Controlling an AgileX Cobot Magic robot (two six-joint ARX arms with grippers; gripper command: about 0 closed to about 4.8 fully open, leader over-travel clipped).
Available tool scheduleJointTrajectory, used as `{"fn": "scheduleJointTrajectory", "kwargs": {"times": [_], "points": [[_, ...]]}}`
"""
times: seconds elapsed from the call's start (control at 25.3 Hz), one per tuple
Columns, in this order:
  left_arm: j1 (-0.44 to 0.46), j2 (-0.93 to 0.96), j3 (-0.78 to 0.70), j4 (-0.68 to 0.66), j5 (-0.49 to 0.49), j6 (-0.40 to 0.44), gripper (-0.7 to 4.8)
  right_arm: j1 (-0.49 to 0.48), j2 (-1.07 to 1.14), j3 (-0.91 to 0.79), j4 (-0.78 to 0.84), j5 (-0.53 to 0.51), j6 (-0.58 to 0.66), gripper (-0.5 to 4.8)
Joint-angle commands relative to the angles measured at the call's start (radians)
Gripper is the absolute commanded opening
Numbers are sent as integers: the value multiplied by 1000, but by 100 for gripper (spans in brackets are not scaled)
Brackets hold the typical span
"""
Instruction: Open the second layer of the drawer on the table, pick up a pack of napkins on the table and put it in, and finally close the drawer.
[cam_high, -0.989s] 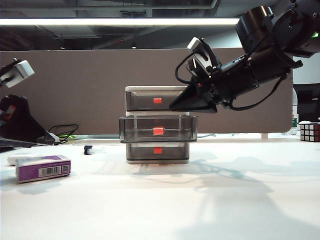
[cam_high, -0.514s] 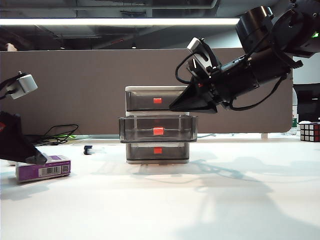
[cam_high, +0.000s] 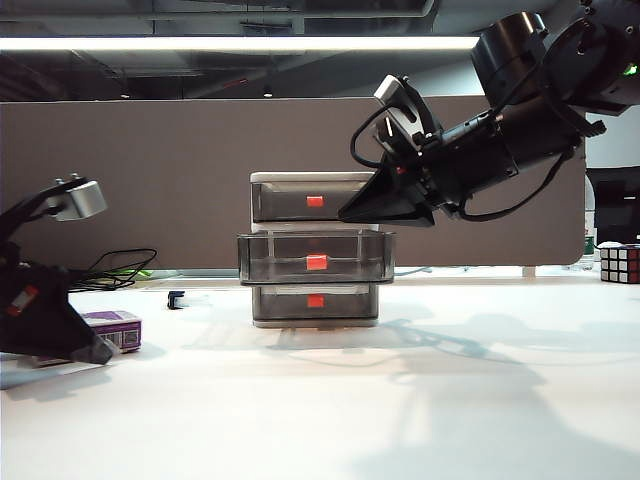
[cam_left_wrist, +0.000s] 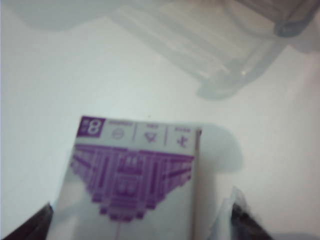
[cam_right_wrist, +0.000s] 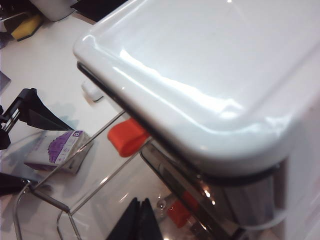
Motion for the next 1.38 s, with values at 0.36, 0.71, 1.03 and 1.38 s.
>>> {"fn": "scheduleJointTrajectory", "kwargs": {"times": [0.36,0.71,1.03,1.38], "points": [[-10,14,2,46,-52,3,362,1,-3,4,11,1,-8,-4],[-10,14,2,66,-49,0,263,1,-3,4,11,2,-11,-4],[-74,-95,15,86,-20,-8,263,1,-3,4,10,1,-11,-4],[-252,-204,152,67,-31,-53,264,1,-3,4,10,-2,-11,-4]]}}
